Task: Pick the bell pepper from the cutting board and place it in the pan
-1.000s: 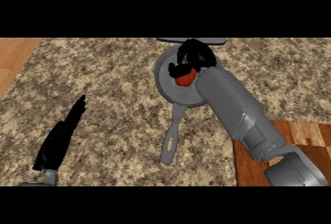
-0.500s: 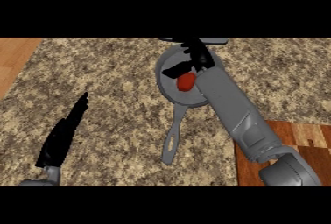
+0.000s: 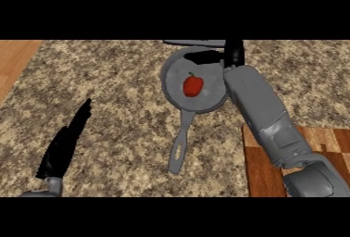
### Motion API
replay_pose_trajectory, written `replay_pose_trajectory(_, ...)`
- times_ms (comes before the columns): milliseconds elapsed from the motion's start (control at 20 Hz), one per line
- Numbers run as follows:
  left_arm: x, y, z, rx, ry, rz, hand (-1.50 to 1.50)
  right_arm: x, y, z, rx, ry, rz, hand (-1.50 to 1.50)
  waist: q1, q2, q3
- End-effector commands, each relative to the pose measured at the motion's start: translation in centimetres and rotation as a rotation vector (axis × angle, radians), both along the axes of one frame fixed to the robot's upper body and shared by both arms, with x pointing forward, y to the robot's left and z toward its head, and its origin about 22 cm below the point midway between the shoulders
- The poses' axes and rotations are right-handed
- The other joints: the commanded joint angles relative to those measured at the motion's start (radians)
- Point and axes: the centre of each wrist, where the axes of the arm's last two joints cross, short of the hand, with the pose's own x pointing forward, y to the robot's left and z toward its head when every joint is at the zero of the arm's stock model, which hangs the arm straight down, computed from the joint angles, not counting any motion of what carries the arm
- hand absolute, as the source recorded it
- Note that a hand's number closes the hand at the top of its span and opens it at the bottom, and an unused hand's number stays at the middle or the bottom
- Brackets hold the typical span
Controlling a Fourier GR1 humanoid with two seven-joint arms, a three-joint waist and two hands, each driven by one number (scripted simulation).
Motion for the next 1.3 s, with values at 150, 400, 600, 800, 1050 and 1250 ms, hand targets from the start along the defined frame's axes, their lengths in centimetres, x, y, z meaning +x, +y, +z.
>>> replay_pose_trajectory(150, -0.8, 1.1, 0.0, 0.006, 0.007, 0.035, 0.0, -0.1, -8.0, -1.8, 0.083, -0.066, -0.149, -1.5, -0.031, -0.013, 0.0)
replay_pose_trajectory(400, -0.7, 2.5, -1.9, -0.004, 0.019, 0.043, 0.0, -1.2, -15.1, -2.7, 0.035, -0.131, -0.146, -1.5, -0.043, -0.013, 0.0)
replay_pose_trajectory(600, -1.1, 1.3, -2.0, 0.002, 0.028, 0.069, 0.0, -2.8, -20.0, -3.6, 0.004, -0.127, -0.145, -1.5, -0.062, -0.024, -0.001)
replay_pose_trajectory(800, -0.2, 2.8, -0.7, -0.004, 0.031, 0.055, 0.0, -3.8, -24.5, -2.2, 0.0, -0.142, -0.144, -1.5, -0.056, -0.021, 0.0)
replay_pose_trajectory(1050, -2.2, 1.9, -0.9, -0.01, 0.046, 0.061, 0.0, -5.9, -27.0, -4.2, 0.003, -0.137, -0.116, -1.5, -0.061, -0.028, 0.0)
replay_pose_trajectory(1250, -1.8, 1.0, -0.9, 0.005, 0.031, 0.064, 0.0, -7.0, -31.4, -1.2, 0.003, -0.114, -0.095, -1.5, -0.057, -0.026, 0.0)
